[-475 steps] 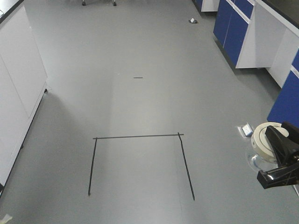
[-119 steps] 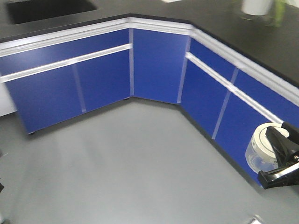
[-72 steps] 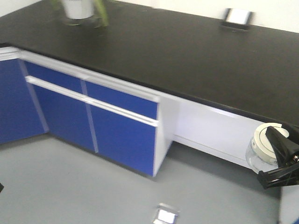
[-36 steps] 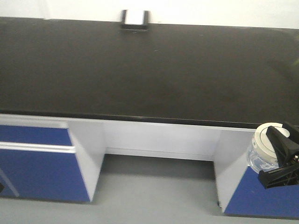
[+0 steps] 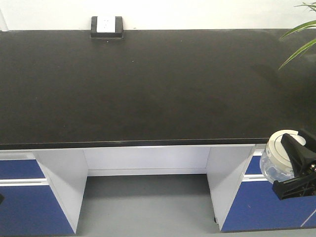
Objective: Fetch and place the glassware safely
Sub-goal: 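Drive up to the black bench top with the jar in the right gripper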
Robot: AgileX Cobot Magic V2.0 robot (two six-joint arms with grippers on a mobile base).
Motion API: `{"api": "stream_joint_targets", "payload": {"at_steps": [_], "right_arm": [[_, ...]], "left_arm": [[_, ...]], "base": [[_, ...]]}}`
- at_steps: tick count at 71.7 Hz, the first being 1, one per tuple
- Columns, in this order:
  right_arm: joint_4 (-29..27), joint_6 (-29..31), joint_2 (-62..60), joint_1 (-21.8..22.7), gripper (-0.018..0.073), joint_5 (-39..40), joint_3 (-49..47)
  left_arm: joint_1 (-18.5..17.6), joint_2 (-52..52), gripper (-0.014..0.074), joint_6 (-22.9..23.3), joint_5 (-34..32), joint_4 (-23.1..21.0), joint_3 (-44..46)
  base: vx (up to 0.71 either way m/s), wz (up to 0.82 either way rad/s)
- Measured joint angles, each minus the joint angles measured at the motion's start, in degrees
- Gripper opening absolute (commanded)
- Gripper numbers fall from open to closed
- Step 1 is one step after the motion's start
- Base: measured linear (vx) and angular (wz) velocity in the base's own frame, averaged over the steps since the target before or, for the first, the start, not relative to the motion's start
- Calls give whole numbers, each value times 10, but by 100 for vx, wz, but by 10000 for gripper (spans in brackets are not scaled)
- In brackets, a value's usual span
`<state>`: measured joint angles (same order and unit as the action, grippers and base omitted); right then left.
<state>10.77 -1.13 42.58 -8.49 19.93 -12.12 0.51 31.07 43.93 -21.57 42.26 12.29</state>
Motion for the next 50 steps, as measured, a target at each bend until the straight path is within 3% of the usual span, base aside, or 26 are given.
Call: {"api": "stream_joint_targets", "payload": {"at_steps": [50], "right_arm": [[0,0,0,0,-4,0,0]], "left_arm": [[0,0,-7,0,0,0,0]], "base": [[9,-2]]}}
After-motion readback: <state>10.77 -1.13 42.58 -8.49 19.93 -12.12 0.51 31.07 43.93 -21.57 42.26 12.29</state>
